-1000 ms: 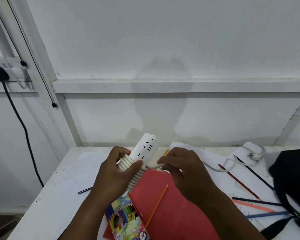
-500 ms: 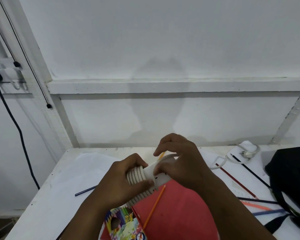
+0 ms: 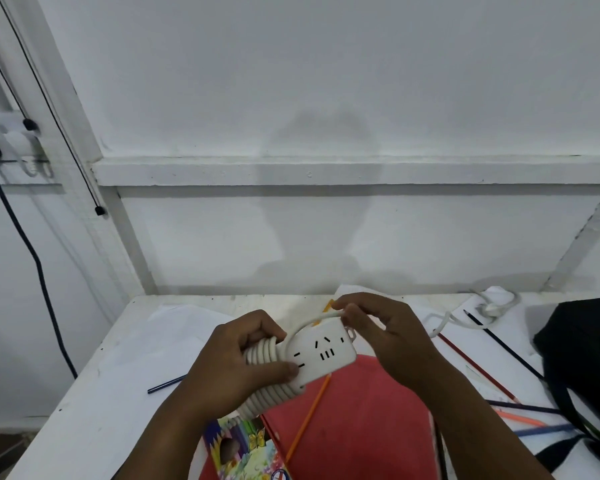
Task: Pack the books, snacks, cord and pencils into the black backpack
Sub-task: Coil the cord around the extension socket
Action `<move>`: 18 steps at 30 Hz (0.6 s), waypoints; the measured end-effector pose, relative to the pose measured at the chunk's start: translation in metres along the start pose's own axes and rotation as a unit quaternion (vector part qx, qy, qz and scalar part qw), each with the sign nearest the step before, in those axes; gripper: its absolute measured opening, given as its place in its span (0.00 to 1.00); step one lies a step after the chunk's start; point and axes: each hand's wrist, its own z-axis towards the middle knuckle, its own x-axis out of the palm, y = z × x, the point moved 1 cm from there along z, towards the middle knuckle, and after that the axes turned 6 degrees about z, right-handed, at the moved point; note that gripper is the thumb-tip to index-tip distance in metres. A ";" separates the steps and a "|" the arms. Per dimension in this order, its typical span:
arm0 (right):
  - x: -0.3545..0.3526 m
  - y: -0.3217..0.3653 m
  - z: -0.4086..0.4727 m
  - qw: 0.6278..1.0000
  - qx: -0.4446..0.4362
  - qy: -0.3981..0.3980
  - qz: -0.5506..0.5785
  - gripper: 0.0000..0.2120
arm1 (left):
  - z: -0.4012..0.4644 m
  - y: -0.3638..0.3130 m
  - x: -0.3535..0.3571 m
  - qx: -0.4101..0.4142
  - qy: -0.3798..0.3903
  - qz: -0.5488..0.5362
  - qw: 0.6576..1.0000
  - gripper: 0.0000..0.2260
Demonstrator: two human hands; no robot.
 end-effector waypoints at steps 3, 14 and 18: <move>0.005 -0.007 -0.002 0.999 0.030 0.015 0.034 0.13 | 0.001 -0.002 0.002 0.004 -0.004 -0.045 0.999 0.22; 0.025 -0.018 -0.020 0.994 0.079 0.045 -0.056 0.17 | 0.002 -0.002 0.014 0.014 -0.027 -0.192 0.981 0.17; 0.023 -0.022 -0.027 0.986 0.052 0.101 -0.126 0.11 | 0.003 -0.001 0.012 0.001 -0.100 -0.229 0.968 0.21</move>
